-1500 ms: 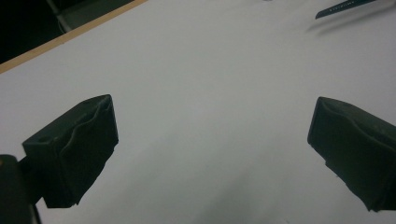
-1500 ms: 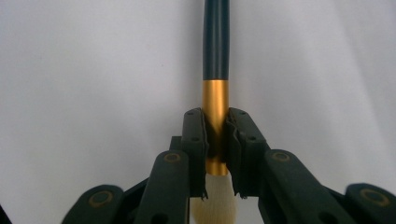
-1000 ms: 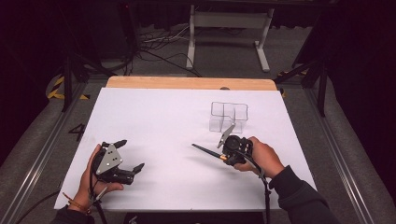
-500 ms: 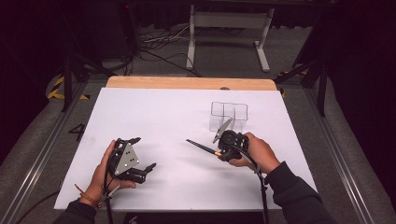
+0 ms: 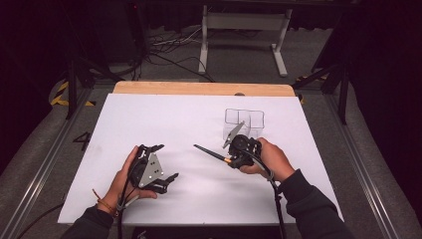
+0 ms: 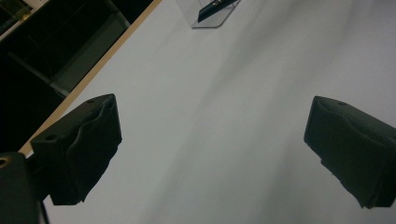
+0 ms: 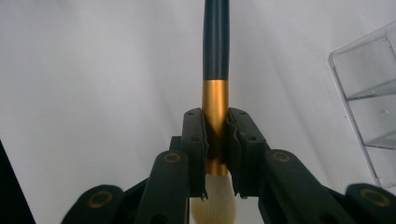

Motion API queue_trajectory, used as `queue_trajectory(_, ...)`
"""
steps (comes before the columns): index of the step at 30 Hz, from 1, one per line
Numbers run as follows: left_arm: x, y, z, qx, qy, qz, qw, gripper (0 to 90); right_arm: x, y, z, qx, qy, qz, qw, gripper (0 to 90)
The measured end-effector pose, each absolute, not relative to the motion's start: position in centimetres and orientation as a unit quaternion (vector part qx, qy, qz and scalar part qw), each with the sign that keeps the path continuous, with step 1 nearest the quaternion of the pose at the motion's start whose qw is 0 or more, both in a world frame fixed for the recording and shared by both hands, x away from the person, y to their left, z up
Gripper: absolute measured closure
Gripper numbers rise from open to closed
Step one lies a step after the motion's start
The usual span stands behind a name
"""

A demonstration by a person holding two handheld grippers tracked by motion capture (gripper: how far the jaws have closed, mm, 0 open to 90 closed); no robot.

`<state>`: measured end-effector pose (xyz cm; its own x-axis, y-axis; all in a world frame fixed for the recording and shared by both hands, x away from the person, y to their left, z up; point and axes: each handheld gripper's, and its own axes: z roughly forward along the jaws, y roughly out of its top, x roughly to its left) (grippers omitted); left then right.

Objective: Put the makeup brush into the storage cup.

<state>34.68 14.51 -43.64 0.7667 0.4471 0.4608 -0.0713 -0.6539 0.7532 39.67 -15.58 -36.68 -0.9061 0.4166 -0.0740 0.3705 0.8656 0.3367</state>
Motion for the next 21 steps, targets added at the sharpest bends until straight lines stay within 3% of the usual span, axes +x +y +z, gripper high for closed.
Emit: queue_trajectory(21, 35.0, 10.2, -43.6, 0.852, 0.042, 0.365, 0.374, 6.8, 40.1, -13.0, -36.1, 0.187, 0.968, 0.151, 0.069, 78.3)
